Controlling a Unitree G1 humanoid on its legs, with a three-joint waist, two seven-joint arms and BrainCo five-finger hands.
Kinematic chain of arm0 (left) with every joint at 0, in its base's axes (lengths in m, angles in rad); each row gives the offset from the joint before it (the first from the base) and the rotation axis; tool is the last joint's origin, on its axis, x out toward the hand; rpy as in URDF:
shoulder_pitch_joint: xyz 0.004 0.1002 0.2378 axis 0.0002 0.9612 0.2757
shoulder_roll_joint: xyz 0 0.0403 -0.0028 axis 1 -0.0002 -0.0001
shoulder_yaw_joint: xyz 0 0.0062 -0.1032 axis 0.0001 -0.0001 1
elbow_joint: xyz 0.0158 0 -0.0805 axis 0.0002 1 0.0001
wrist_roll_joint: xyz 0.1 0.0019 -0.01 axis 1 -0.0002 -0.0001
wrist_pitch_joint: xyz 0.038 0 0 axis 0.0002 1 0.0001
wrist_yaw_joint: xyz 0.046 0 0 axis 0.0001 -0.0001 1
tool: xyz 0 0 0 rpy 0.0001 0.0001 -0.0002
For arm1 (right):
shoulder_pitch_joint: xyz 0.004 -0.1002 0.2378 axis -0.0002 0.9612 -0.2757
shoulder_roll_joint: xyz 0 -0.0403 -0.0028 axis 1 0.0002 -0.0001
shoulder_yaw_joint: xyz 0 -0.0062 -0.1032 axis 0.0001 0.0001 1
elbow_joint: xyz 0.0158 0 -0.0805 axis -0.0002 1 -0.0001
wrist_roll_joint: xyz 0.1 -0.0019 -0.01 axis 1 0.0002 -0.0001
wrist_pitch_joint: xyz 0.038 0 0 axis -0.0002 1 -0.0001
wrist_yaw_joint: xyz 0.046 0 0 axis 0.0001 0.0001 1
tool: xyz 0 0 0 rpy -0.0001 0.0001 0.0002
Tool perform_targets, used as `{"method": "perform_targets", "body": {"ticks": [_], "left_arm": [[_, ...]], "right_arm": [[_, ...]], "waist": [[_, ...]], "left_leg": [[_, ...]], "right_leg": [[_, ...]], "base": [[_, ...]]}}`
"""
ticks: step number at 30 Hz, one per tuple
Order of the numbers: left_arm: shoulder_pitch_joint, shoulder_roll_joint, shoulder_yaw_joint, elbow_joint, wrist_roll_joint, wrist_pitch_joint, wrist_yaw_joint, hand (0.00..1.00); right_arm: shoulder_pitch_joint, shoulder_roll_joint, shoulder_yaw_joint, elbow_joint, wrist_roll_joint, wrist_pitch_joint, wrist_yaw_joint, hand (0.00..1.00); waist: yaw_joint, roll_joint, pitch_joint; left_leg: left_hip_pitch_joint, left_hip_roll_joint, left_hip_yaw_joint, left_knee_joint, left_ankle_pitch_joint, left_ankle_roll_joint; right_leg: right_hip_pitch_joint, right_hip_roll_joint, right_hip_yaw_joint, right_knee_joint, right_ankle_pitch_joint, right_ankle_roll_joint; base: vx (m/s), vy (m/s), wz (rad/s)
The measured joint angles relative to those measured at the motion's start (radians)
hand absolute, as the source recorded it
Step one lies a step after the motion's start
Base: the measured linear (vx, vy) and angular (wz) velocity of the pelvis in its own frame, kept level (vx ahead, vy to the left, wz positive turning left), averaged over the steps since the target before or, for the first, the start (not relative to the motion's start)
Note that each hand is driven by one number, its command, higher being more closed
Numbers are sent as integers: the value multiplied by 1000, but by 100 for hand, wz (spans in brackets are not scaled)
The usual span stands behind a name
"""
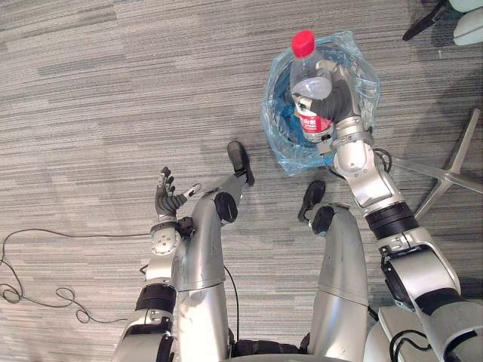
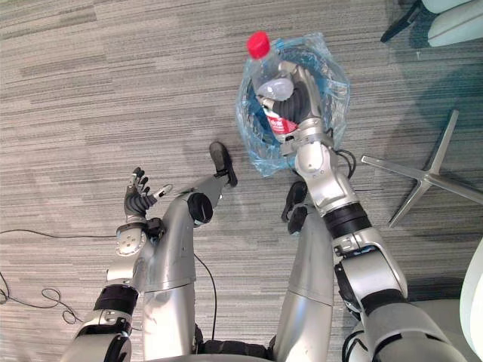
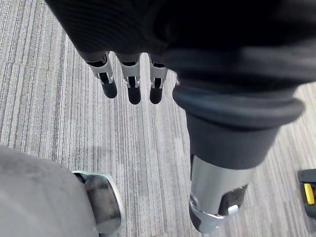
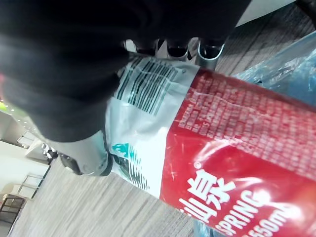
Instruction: Gather rubbish on tea table into small bin, then transfer packed bag to large trash can.
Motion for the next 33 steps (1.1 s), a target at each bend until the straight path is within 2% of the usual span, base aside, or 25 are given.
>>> {"method": "perform_targets", "body": {"ticks": [9,16,22,29,33], "left_arm": [[0,0,-22,0,0,-8,0,0],[0,-3,-38,0,0,-7,0,0],[0,-10,-46,0,1,-6,-1,0],[13,-23,-47,0,11,14,-2,0],[20,-22,-47,2,34,16,-3,0]], "right_arm": [[-18,-8,-28,32,-2,12,-40,0],[-18,-15,-40,31,-35,15,-41,0],[41,-17,-40,-36,-42,15,-40,0],[169,-15,-16,-132,-151,4,-30,0],[222,-17,27,-136,-249,-8,8,0]], "waist": [[-1,0,-2],[-2,1,-3],[-4,0,-5],[-3,-3,-16],[-4,-7,-30]], "left_leg": [[2,0,1,-4,5,7],[27,0,6,-17,12,9],[49,0,5,-22,12,9],[77,3,5,-38,12,9],[91,4,6,-43,12,9]], "right_leg": [[1,0,-1,0,0,-1],[18,1,1,-9,1,-3],[46,4,-3,-21,2,-3],[77,13,-6,-46,4,-7],[91,16,-5,-54,5,-7]], "base": [[-14,-18,0],[-24,-35,0],[-17,-35,-1],[-14,-49,-2],[-9,-62,-3]]}}
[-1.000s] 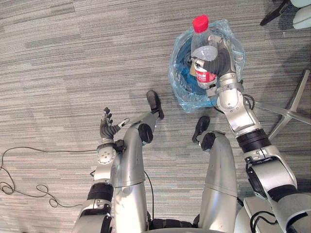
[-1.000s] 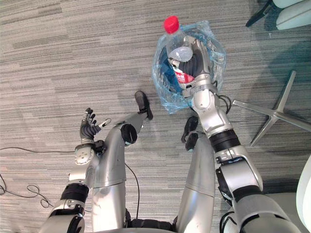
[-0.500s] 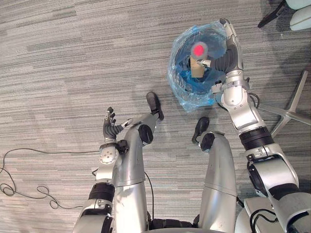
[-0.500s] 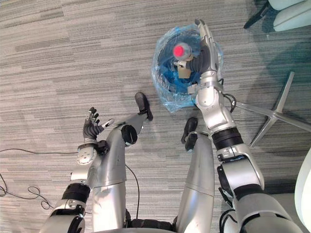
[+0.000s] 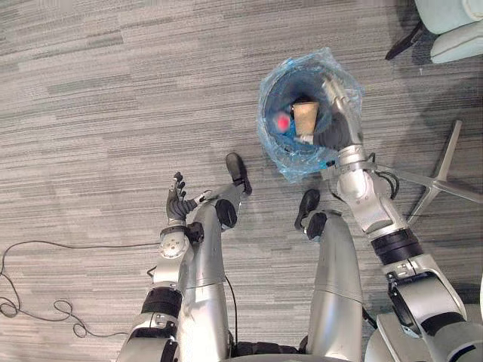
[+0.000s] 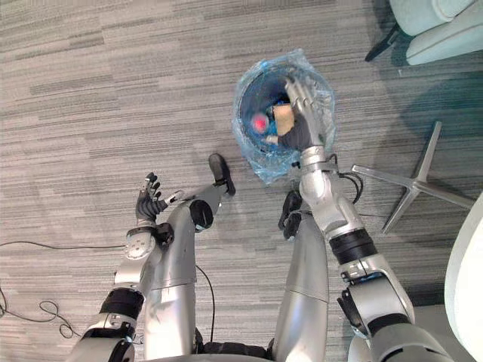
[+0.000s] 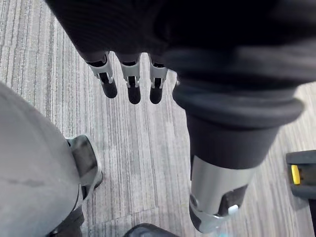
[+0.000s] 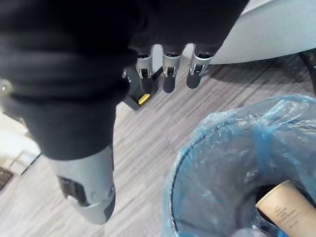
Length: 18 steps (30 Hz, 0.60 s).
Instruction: Gather rubbish on tea table into small bin, then transfer packed bag to large trash can.
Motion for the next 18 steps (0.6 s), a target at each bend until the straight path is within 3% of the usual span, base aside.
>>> {"method": "perform_targets", "body": {"ticks": [10,18], "left_arm": [[-2,3,0,37,8,-1,0,0],[-7,18,-23,36,8,-5,0,0]], "right_arm": [[18,-20,137,127,-180,-6,52,0],[-31,-22,201,260,-244,0,67,0]], "waist": [[0,-5,-13],[0,-5,-13]], "left_leg": [[2,5,4,-10,0,0],[-14,4,8,-30,4,-7]], "right_leg": [[0,7,0,-15,3,-2],[-18,10,-1,-33,10,-3]], "base": [[-5,-57,-2],[1,-51,-1]]}}
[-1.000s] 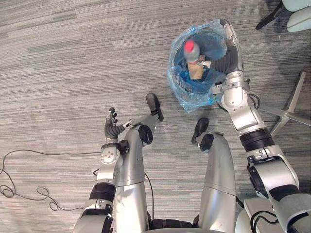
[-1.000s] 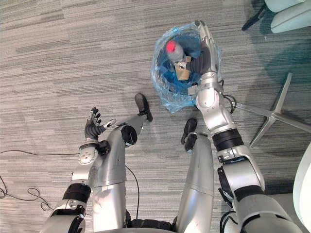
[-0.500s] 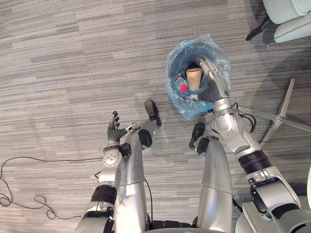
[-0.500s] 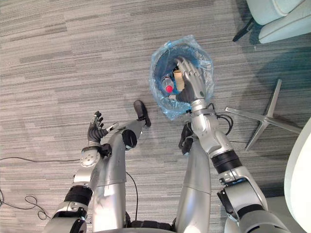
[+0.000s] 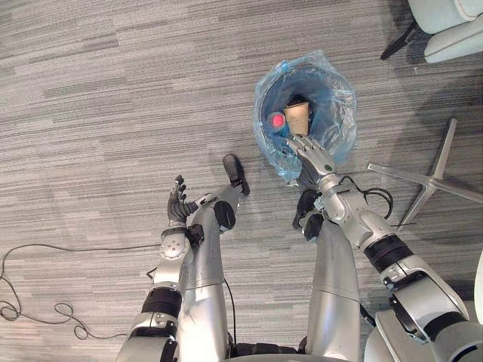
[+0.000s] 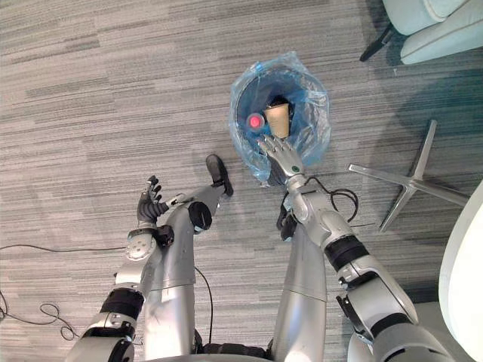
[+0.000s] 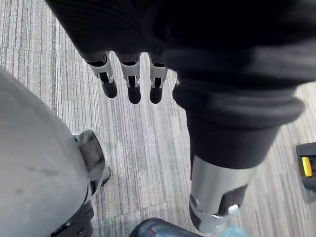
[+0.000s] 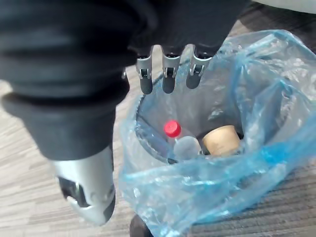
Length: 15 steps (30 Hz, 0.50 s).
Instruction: Gather rubbish on tea table into small bin, then transfer packed bag to large trash can.
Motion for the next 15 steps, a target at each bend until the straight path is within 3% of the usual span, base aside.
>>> {"method": "perform_targets", "body": {"ticks": [8,9,15], "left_arm": [[-18,32,-10,-1,-5,-17,0,0],[-18,34,-11,-3,-7,-21,0,0],[-19,44,-13,-11,-19,-23,1,0]], "right_arm": [[-74,-11,43,131,-18,11,16,0],[-85,-14,49,150,-25,21,18,100],[-131,-15,60,236,-44,49,16,100]], "waist": [[-1,0,0],[0,0,0],[-1,0,0]], "left_leg": [[-53,0,-8,11,3,2],[-59,0,-9,14,3,2],[-78,-5,-9,14,4,-1]], "right_leg": [[-46,-5,-11,12,-1,-1],[-54,-6,-12,17,-3,-3],[-75,-12,-11,29,-4,-5]], "base": [[11,-38,2],[-9,-33,3],[-19,-21,3]]}}
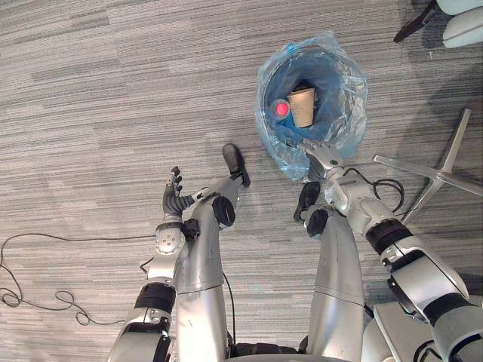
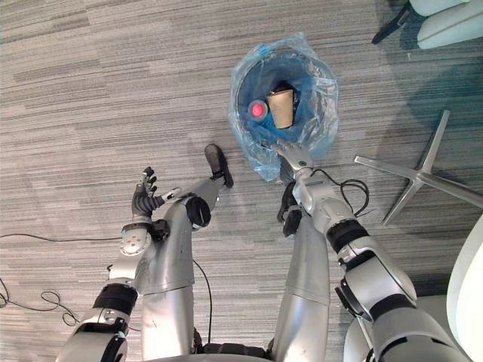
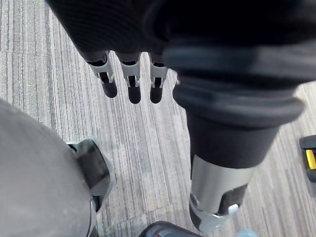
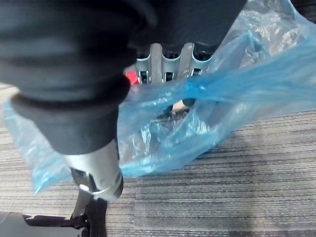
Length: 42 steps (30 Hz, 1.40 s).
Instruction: Gather rubbish on tea table into small bin, then transfer packed bag to large trash can.
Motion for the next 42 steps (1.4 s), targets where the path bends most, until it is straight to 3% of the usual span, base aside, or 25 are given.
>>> {"method": "perform_targets", "body": {"ticks": [10,20,27,32,34,35,36,40,42], "left_arm": [[-5,-2,-1,-13,-3,1,0,0],[-5,-6,0,-32,-1,4,0,0],[-3,-28,5,-62,3,21,0,0],[28,-46,-3,-70,21,45,-2,0],[44,-44,-2,-71,29,45,-2,0],[54,-44,-3,-70,31,46,-3,0],[79,-46,-5,-67,38,51,-5,0],[122,-52,-33,-58,52,58,-22,0],[166,-54,-51,-34,56,63,-23,0]], "right_arm": [[-22,17,-1,-7,2,3,-2,100],[15,27,-53,-161,43,1,-21,100],[104,70,-146,-376,107,6,-50,100],[241,138,-186,-560,189,4,-74,100],[301,180,-200,-632,215,-5,-89,100],[315,189,-200,-644,226,-6,-89,100],[349,195,-199,-674,241,-6,-89,100],[420,203,-196,-759,274,-8,-84,100],[458,222,-191,-776,291,-31,-81,100]], "waist": [[1,0,0],[1,0,0],[0,0,0],[-3,-1,0],[-7,-19,-10],[-6,-19,-11],[-4,-21,-11],[-26,-27,-15],[-26,-46,-29]], "left_leg": [[-10,0,-1,14,-1,1],[-16,7,-7,32,-1,1],[-11,16,-13,55,-2,3],[110,14,-14,33,-4,4],[181,6,6,-20,0,-12],[185,10,-10,32,-6,-8],[224,8,-52,59,-63,8],[353,-12,-44,-27,-55,-5],[471,-37,-27,-104,-45,-19]], "right_leg": [[-11,-4,1,16,-9,2],[-15,-1,0,33,-13,-3],[-8,2,-1,58,-17,-8],[117,5,-7,33,-24,-17],[178,-1,-16,-38,-3,-28],[200,-2,-28,-47,0,-30],[241,-5,-40,-51,0,-20],[383,-7,-62,-154,22,3],[488,-11,-56,-223,42,5]], "base": [[-7,-10,0],[-29,-16,0],[-33,-19,1],[-54,-53,3],[-46,-93,-3],[46,-58,-25],[65,-28,-24],[61,-59,6],[87,-81,3]]}}
